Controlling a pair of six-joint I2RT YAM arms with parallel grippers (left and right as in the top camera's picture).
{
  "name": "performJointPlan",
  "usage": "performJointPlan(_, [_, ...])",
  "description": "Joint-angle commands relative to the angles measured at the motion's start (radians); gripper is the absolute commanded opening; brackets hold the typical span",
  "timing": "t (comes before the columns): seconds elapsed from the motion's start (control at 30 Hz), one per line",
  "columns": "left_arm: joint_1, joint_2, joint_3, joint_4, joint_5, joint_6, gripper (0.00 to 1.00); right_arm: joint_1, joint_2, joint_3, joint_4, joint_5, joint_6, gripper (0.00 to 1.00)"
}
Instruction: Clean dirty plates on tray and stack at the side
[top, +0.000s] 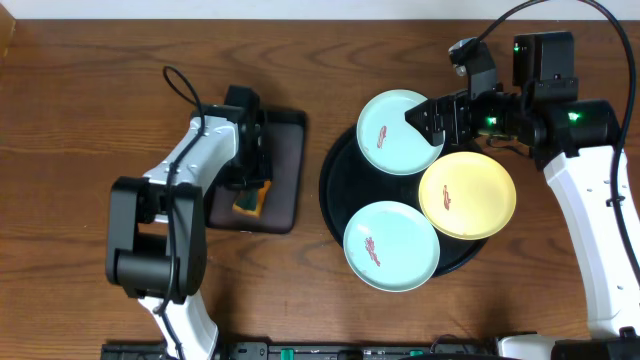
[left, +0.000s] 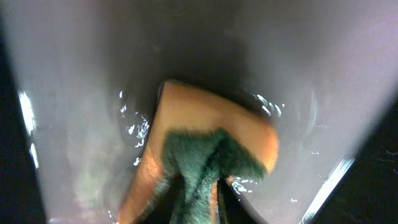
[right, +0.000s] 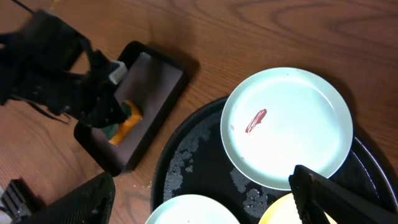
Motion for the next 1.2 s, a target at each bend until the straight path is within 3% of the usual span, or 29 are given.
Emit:
performJointPlan(0.0, [0.003,-0.129,0.046,-0.031,0.038,0.0,0.35,-0.006,-0.008,0.026,0.0,-0.019,0.009,0.88])
performJointPlan(0.1, [0.003,-0.172,0.045,-0.089,0.037,0.0,0.41,-0.006,-0.008,0.026,0.0,-0.019,0.009,0.88])
performJointPlan(0.27, [0.002,-0.159,-0.017,-0.16,0.037,0.045,0.41,-0.006,-0.008,0.026,-0.001,-0.019,0.009,0.88])
performJointPlan(0.57, [0.003,-0.137,-0.251,0.098,0.034,0.102,0.41,-0.006,-0.008,0.026,-0.001,-0.019,0.009,0.88])
performJointPlan(0.63, [0.003,-0.137,-0.279,0.154,0.035,0.101,0.34,-0.006,-0.008,0.026,-0.001,-0.019,0.009,0.88])
performJointPlan(0.73, [0.003,-0.138,-0.283,0.184,0.056,0.098,0.08,-0.006,-0.008,0.026,-0.001,-0.019,0.009,0.88])
performJointPlan(0.97, [0.003,-0.175,-0.198,0.143,0.11,-0.013,0.07,-0.006,-0.008,0.026,-0.005,-0.019,0.009,0.88])
performJointPlan(1.0, [0.003,-0.189,-0.185,0.142,0.109,-0.013,0.09,-0.006,-0.008,0.026,-0.005,-0.019,0.009,0.88])
performJointPlan(1.1, [0.003,-0.221,-0.167,0.146,0.109,-0.013,0.34,-0.006,-0.008,0.026,-0.004,-0.019,0.009,0.88])
performJointPlan(1.17, [0.003,-0.237,-0.167,0.157,0.103,-0.012,0.41,-0.006,-0.008,0.026,-0.004,-0.019,0.009,0.88])
